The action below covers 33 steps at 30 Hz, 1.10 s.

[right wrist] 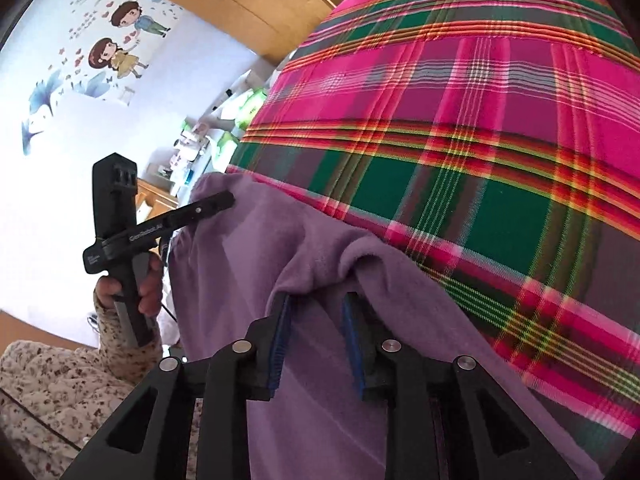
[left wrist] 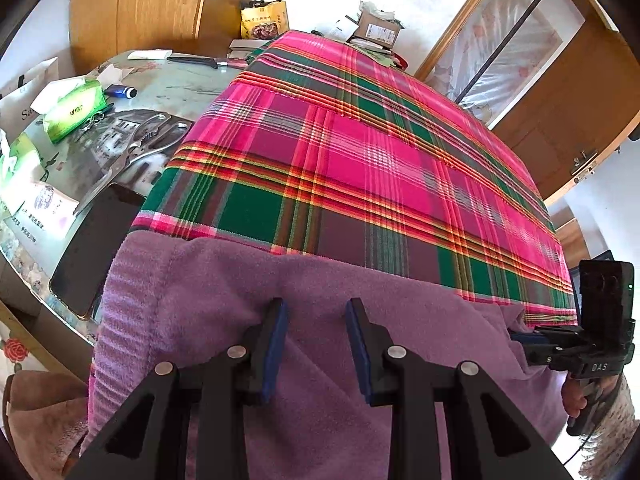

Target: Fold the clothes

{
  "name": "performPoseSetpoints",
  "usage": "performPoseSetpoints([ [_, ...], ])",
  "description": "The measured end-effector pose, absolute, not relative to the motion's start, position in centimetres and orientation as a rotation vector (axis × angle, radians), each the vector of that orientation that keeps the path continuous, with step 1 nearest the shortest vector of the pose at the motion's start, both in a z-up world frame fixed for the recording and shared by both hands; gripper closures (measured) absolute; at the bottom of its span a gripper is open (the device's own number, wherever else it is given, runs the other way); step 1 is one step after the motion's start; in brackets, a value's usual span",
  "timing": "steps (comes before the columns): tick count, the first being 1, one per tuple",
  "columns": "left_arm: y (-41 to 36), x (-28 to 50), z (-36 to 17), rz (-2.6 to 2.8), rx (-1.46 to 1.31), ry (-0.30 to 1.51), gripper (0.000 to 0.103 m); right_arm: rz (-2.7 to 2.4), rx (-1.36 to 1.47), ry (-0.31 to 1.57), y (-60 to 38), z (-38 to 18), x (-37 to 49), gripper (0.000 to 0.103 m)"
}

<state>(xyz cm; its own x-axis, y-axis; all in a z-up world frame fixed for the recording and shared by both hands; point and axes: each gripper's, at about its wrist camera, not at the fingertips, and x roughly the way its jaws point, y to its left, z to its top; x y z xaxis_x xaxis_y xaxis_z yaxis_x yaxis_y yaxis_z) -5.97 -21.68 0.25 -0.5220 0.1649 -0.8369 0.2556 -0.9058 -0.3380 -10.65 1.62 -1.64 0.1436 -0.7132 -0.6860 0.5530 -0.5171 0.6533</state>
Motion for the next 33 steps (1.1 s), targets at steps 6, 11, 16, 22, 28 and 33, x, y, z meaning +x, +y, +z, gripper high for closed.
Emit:
performPoseSetpoints([
  [6,-21.9,-5.9,0.1,-2.631,1.498,0.678,0.072,-1.584,1.399,-0.175,0.6,-1.7,-10.8,0.071],
  [11,-22.0,-5.8,0.0,-2.652,1.479,0.690,0.071,-1.568,1.390,-0.247,1.0,-2.0,-11.1,0.070],
  [16,-22.1,-5.8,-0.1,-2.664,1.477,0.695,0.071,-1.585,1.403,-0.414,2.4,-2.3,-11.8,0.070],
  [22,-22.2,-5.7,-0.1,-2.672,1.470,0.708,0.071,-1.578,1.410,-0.642,3.9,-3.0,-12.7,0.070],
  [28,-22.2,-5.6,-0.1,-2.680,1.465,0.707,0.071,-1.496,1.450,-0.756,5.1,-3.7,-13.0,0.070],
  [33,-22.2,-5.5,-0.1,-2.682,1.461,0.709,0.071,-1.496,1.481,-0.694,3.6,-3.6,-12.7,0.070],
])
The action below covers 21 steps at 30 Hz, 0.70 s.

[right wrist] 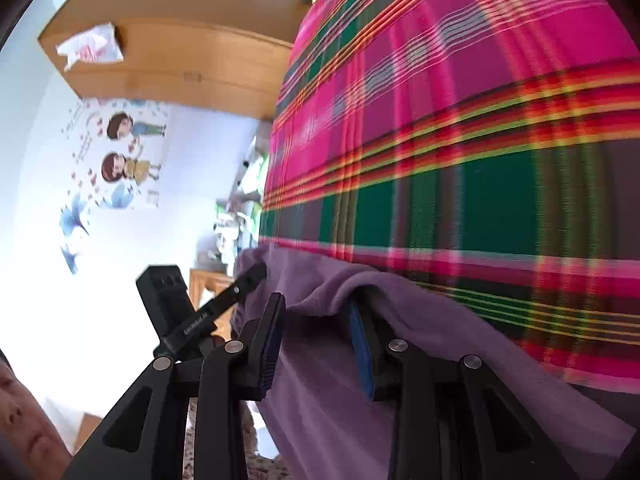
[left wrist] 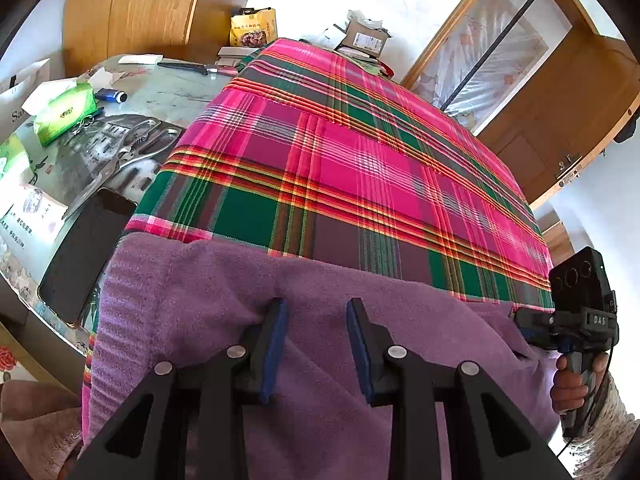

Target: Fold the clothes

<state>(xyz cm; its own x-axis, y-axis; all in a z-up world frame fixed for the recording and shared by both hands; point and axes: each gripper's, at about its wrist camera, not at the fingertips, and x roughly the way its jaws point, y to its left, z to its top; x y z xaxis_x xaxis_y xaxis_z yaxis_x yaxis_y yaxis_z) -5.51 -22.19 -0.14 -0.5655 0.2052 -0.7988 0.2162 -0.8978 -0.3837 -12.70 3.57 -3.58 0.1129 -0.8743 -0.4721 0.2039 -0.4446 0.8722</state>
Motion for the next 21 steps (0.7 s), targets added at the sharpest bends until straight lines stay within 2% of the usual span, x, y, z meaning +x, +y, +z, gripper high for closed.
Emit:
performPoseSetpoints([
  [15,-22.3,-5.5,-0.2,-2.691,1.456,0.708,0.071,-1.481,1.511,-0.551,0.2,-3.4,-13.3,0.068],
  [17,-22.4,-5.5,-0.2,-2.695,1.454,0.710,0.071,-1.503,1.508,-0.524,0.1,-3.2,-13.3,0.072],
  [21,-22.5,-5.4,-0.3,-2.701,1.454,0.717,0.071,-1.512,1.511,-0.564,0.8,-3.7,-13.7,0.093],
])
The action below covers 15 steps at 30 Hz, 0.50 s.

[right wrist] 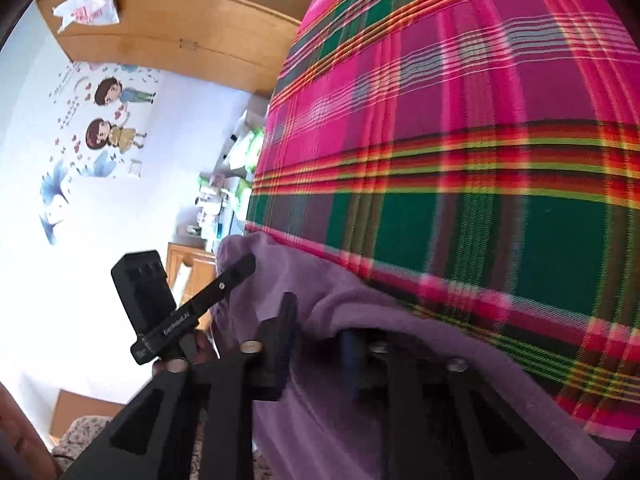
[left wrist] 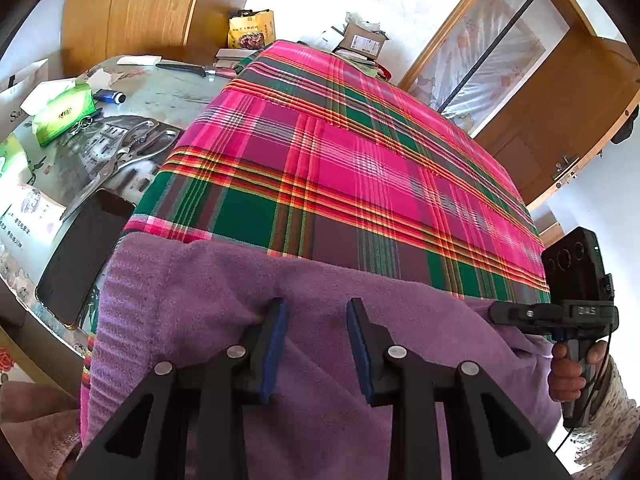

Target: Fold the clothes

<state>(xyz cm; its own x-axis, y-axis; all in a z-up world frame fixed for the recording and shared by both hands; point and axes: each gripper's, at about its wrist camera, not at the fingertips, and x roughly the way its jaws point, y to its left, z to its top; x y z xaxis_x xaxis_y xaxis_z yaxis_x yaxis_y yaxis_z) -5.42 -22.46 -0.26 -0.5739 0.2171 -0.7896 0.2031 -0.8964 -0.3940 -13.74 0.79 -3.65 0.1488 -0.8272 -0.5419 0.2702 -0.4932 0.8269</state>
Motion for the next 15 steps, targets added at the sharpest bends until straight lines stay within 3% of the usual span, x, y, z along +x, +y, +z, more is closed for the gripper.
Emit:
performPoseSetpoints([
  [4,-22.7,-5.4,-0.3,2.674,-1.440,-0.730,0.071,-1.542,1.504,-0.568,1.4,-3.6,-14.1,0.096],
  [15,-23.1,-5.4,-0.3,2.653,-1.432,-0.773,0.072,-1.599,1.430,-0.288,-0.3,-1.7,-16.4,0.096],
])
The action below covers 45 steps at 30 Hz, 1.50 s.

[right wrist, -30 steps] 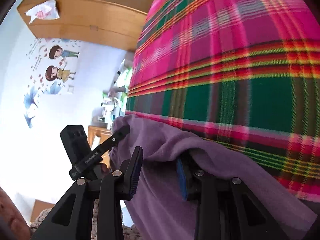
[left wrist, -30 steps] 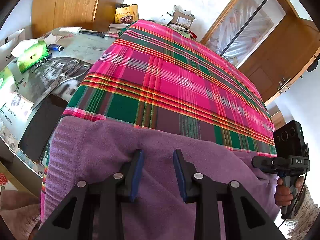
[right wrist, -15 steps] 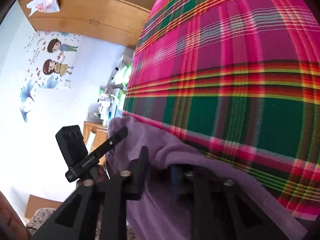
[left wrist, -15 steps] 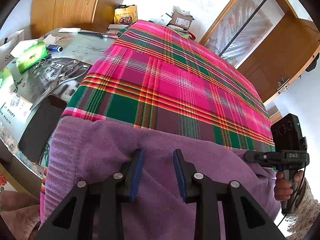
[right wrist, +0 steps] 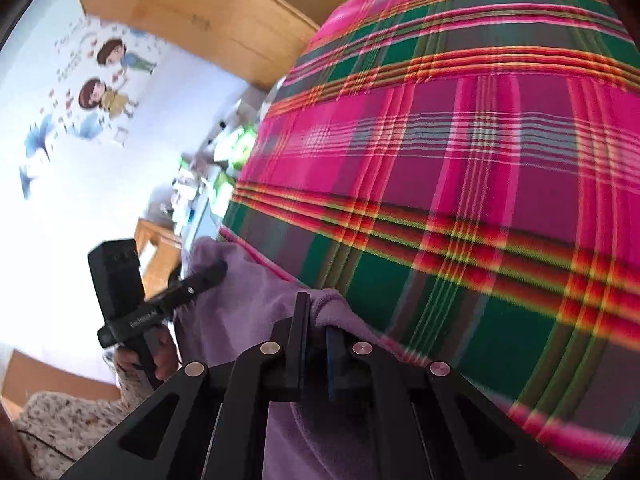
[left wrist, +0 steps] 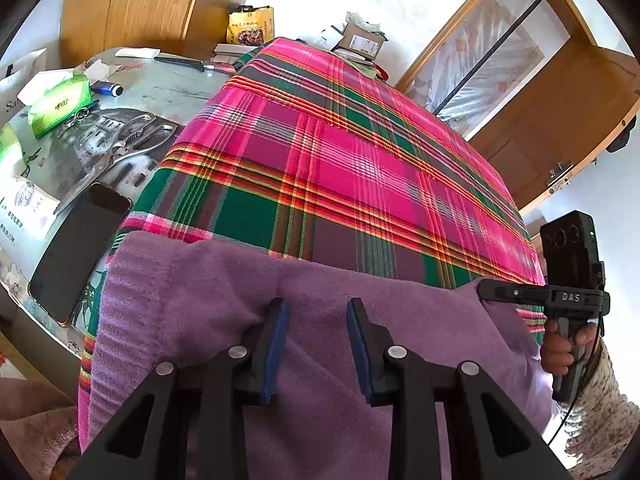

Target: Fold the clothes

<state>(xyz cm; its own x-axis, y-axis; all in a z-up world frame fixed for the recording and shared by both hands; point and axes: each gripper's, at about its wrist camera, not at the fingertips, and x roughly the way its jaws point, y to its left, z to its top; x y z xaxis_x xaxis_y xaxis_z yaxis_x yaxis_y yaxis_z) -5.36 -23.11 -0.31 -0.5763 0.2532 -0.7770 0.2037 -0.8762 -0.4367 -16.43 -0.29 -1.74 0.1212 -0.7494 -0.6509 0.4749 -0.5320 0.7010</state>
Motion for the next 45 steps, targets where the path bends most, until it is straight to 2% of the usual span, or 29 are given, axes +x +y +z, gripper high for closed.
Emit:
performPoseSetpoints([
  [7,-23.3,-5.6,-0.3,2.653,-1.428,-0.790,0.072,-1.495,1.459,-0.358,0.3,-2.0,-17.3,0.094],
  [17,-23.3,-5.6,-0.4,2.657,-1.422,-0.793,0.072,-1.528,1.456,-0.066,-1.0,0.3,-15.4,0.081],
  [21,-23.3,-5.6,-0.4,2.660,-1.416,-0.790,0.072,-1.538,1.489,0.005,-1.0,-0.3,-14.7,0.079],
  [25,-23.3,-5.6,-0.4,2.664,-1.412,-0.790,0.072,-1.530,1.503,-0.026,-1.4,-0.9,-14.6,0.078],
  [27,-23.2,-5.5,-0.4,2.666,-1.410,-0.791,0.072,-1.536,1.509,-0.032,-1.6,-1.1,-14.5,0.079],
  [29,-23.2,-5.5,-0.4,2.665,-1.407,-0.791,0.072,-1.546,1.512,-0.028,-1.4,-1.1,-14.3,0.087],
  [30,-23.3,-5.5,-0.4,2.663,-1.406,-0.794,0.072,-1.551,1.513,-0.019,-1.3,-1.0,-14.1,0.095],
  [40,-23.5,-5.5,-0.5,2.651,-1.395,-0.807,0.072,-1.650,1.430,0.034,-1.7,1.5,-15.9,0.096],
  [45,-23.5,-5.5,-0.5,2.648,-1.389,-0.813,0.072,-1.641,1.443,0.118,-2.9,0.3,-17.2,0.097],
])
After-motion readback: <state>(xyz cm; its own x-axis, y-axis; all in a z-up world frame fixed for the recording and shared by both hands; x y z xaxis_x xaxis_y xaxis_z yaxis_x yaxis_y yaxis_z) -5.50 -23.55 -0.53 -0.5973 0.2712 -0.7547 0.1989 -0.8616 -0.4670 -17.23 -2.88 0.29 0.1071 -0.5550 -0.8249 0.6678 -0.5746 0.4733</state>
